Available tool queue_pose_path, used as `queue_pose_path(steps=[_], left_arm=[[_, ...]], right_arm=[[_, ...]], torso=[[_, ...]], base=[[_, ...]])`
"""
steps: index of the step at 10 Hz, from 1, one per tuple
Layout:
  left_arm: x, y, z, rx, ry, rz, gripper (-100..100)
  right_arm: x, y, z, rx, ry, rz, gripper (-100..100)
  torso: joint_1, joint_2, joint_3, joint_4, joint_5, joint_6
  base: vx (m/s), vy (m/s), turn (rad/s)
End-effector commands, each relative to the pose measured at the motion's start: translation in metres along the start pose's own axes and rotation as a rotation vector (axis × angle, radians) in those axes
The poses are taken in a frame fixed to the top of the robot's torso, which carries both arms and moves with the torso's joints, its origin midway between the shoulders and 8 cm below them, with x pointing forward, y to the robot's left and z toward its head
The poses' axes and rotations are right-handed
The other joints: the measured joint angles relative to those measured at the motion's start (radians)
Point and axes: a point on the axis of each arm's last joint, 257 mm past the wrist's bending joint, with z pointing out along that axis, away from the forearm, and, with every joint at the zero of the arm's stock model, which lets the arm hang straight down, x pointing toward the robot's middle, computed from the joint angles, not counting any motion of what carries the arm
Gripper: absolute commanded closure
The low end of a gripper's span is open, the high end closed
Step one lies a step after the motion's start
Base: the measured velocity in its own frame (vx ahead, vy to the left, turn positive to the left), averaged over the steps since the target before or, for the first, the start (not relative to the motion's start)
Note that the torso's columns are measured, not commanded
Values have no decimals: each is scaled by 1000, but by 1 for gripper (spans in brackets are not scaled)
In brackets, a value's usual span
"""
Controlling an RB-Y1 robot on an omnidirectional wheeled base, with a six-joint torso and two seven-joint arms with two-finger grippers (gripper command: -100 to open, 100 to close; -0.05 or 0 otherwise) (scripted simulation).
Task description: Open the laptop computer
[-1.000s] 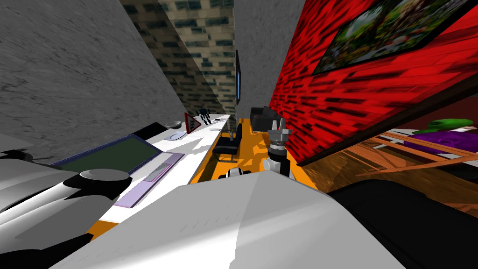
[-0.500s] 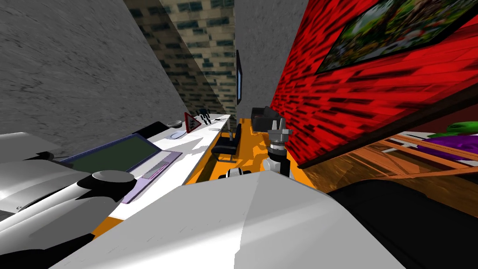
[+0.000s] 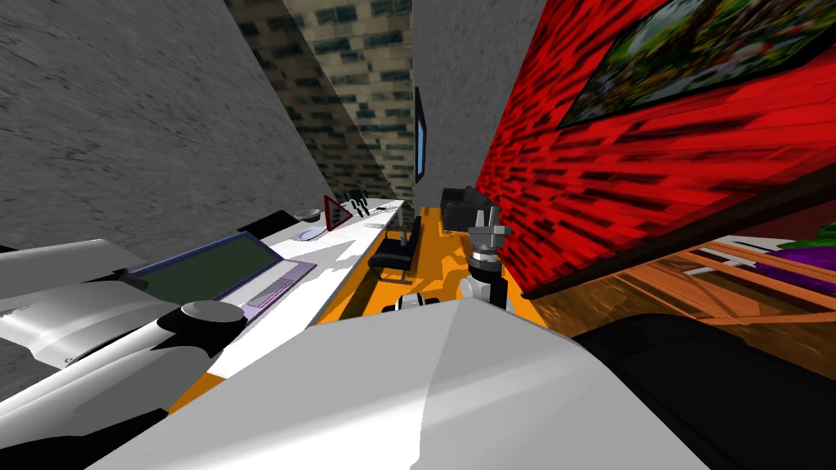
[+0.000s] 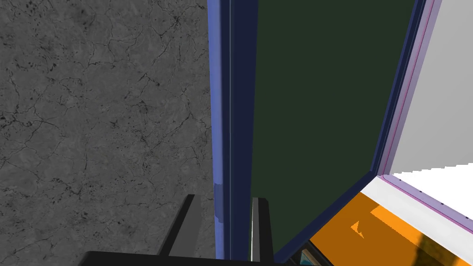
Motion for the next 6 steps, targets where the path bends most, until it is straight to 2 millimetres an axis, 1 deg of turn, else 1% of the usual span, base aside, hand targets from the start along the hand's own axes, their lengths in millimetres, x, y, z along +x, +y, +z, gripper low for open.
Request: queue_pose_path(steps=[1, 2, 3, 4, 5, 6], left_arm=[[11, 4, 7, 44, 21, 5, 100], [13, -3, 6, 70, 28, 5, 100], [19, 6, 10, 76, 39, 8, 100], [21, -1, 9, 102, 46, 8, 100], [22, -3, 9, 109, 48, 8, 100], [21, 0, 9, 98, 45, 9, 100]], right_arm=[[0, 0, 0, 0, 0, 0, 0], [0, 0, 0, 0, 0, 0, 0], [0, 0, 0, 0, 0, 0, 0], [0, 0, 0, 0, 0, 0, 0], [0, 0, 0, 0, 0, 0, 0], [0, 0, 0, 0, 0, 0, 0]], torso=[[0, 0, 0, 0, -1, 1], [-2, 0, 0, 0, -1, 1], [-1, 0, 0, 1, -2, 1], [-1, 0, 0, 0, 0, 1], [0, 0, 0, 1, -1, 2], [1, 0, 0, 1, -2, 2]], base=[[-12, -103, 69], [-5, -81, 52], [-8, -82, 73], [-14, -68, 43], [-10, -26, 0], [-3, -6, -5]])
